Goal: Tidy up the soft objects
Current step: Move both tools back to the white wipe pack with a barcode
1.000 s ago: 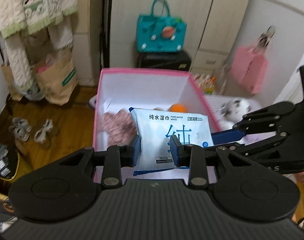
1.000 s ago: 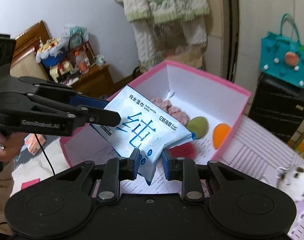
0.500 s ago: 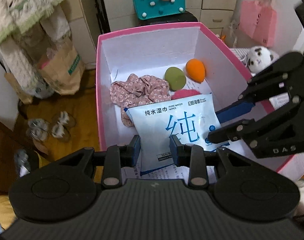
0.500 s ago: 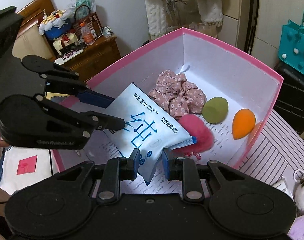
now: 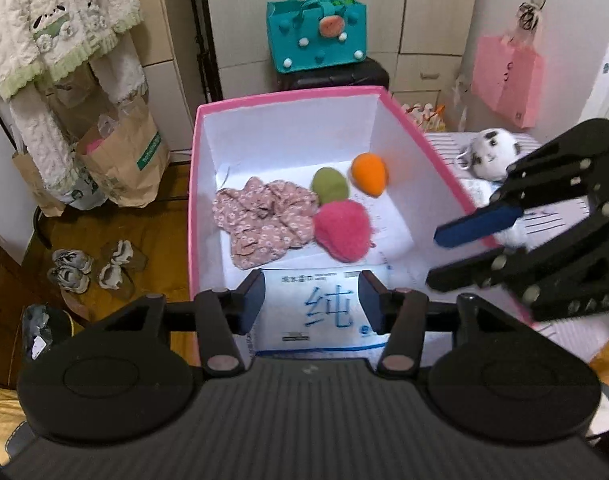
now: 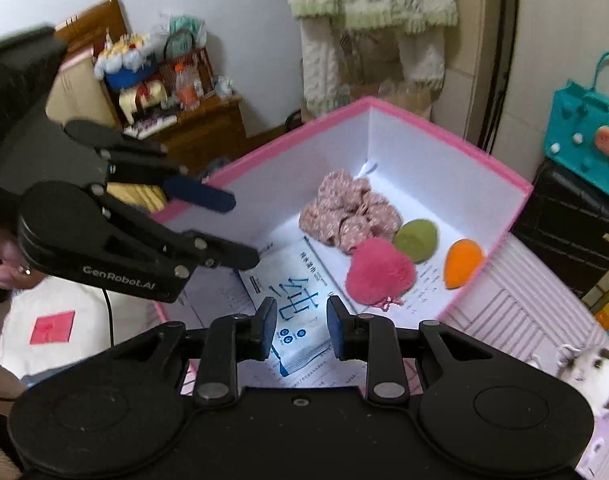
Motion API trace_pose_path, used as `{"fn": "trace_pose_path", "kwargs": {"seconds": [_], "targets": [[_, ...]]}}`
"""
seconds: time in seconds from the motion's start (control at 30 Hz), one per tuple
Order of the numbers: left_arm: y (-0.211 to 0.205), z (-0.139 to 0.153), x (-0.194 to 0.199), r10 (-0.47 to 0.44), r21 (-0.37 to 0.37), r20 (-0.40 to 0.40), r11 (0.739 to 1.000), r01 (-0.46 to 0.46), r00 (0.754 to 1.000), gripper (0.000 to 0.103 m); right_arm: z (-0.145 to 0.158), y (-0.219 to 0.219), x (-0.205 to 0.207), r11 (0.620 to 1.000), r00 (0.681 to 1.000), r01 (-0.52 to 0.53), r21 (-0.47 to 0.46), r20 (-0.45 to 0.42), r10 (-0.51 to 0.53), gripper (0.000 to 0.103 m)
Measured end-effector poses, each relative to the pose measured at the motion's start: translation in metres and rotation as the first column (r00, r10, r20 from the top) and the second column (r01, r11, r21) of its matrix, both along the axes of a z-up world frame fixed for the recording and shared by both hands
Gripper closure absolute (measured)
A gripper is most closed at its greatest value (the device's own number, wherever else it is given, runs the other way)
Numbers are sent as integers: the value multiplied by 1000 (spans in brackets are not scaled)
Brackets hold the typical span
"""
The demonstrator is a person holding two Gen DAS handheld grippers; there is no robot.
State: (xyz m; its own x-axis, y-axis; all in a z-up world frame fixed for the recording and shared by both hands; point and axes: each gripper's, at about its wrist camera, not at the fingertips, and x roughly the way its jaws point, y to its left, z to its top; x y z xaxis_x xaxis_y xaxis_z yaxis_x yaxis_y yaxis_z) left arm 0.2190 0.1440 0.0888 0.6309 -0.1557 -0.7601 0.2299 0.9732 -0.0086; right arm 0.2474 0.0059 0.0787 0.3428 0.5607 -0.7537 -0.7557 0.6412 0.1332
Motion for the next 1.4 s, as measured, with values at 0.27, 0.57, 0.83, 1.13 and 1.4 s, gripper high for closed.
{"fn": "trace_pose_path", "kwargs": {"seconds": [0.27, 0.57, 0.83, 1.13, 1.4], "targets": [[-36, 32, -38, -91, -29, 111, 995, 95, 990, 52, 27, -63, -25, 991, 994, 97, 87, 50, -102, 66], [-97, 42, -64, -226, -80, 199, 966, 246, 954, 52, 16, -131, -52, 970, 973, 215, 112, 65, -223, 64], [-148, 26, -62, -264, -120, 207, 949, 292, 942, 52, -16, -171, -78, 961, 950, 264, 84, 149, -274, 56], [-194, -12, -37, -244, -93, 160, 961, 260, 957, 53, -67, -180, -80, 965, 955, 242, 101, 148, -256, 48], [-211, -37, -5, -141, -54, 168, 987, 152, 976, 53, -114, -160, -60, 961, 948, 264, 82, 164, -274, 48]]}}
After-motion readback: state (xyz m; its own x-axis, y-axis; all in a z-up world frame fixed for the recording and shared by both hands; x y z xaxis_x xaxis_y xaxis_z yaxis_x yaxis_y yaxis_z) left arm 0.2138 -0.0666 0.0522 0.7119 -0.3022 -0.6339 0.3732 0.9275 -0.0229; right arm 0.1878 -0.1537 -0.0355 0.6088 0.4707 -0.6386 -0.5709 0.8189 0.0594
